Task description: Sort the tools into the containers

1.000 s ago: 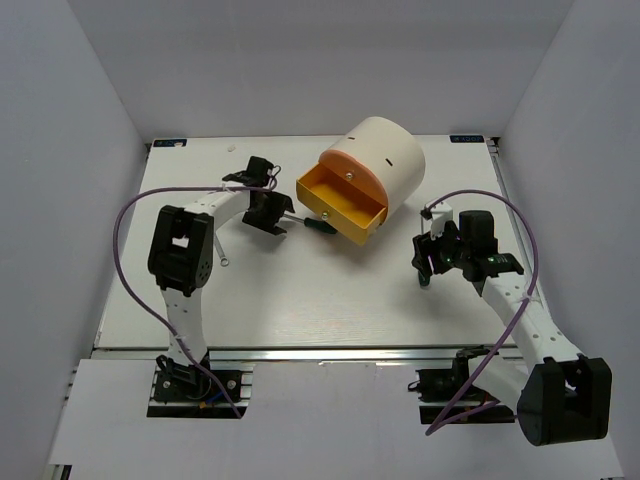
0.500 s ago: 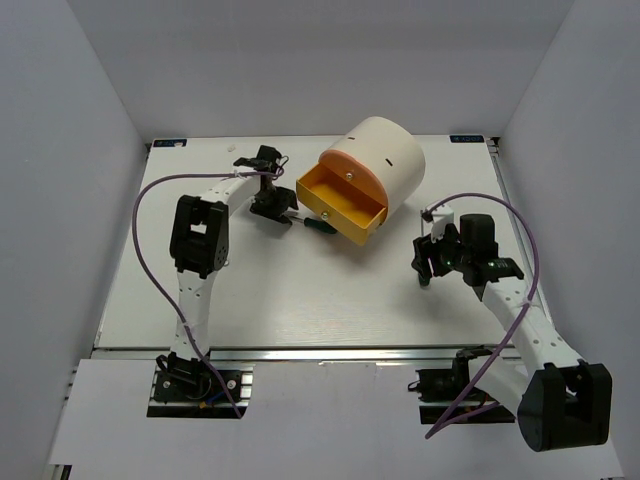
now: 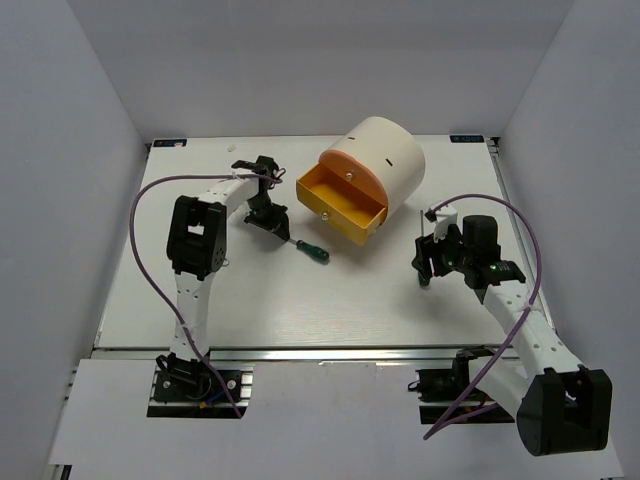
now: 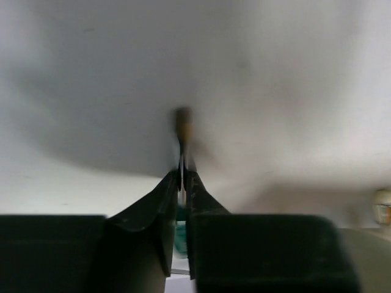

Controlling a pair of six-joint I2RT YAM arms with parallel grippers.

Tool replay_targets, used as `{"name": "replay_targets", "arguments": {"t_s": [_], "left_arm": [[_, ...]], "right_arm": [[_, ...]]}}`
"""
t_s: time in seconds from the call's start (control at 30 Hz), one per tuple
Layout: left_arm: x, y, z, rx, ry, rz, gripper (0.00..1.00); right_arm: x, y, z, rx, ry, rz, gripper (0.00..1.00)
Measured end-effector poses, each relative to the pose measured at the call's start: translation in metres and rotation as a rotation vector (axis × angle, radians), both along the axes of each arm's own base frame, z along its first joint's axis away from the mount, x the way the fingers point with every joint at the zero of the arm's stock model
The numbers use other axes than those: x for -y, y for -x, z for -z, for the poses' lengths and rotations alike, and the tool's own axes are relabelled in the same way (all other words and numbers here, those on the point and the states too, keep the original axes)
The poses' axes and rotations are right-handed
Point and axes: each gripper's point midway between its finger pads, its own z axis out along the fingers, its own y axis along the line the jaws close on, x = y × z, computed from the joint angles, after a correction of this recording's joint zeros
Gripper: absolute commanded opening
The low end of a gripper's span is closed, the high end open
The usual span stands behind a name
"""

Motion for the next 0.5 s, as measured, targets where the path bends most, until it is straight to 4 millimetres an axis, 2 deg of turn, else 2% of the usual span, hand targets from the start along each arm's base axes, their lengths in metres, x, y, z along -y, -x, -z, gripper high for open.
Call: {"name": "replay_targets", "arguments": {"t_s": [0.13, 0.17, 0.37, 0.5], "left_arm": [[-0.013, 0.026, 0.001, -0.042, -0.023, 0.049, 0.02], [-0.017, 0.033, 0.001, -0.047, -0.026, 0.064, 0.00], [-0.039, 0.072, 0.000, -0.035, -0.044, 0.159, 0.00], [-0.045, 0.074, -0.014, 0.077, -0.031, 0.220, 0.00]], "right_arm": [[-0.002, 0.001, -0.002, 0.001, -0.013, -0.004, 0.64], [-0.003, 0.001, -0.003, 0.003, -0.017, -0.004, 0.64], [-0.004, 0.001, -0.006, 0.010, -0.028, -0.003, 0.64], [-0.004, 0.001, -0.006, 0.011, -0.030, -0.004, 0.64]]}}
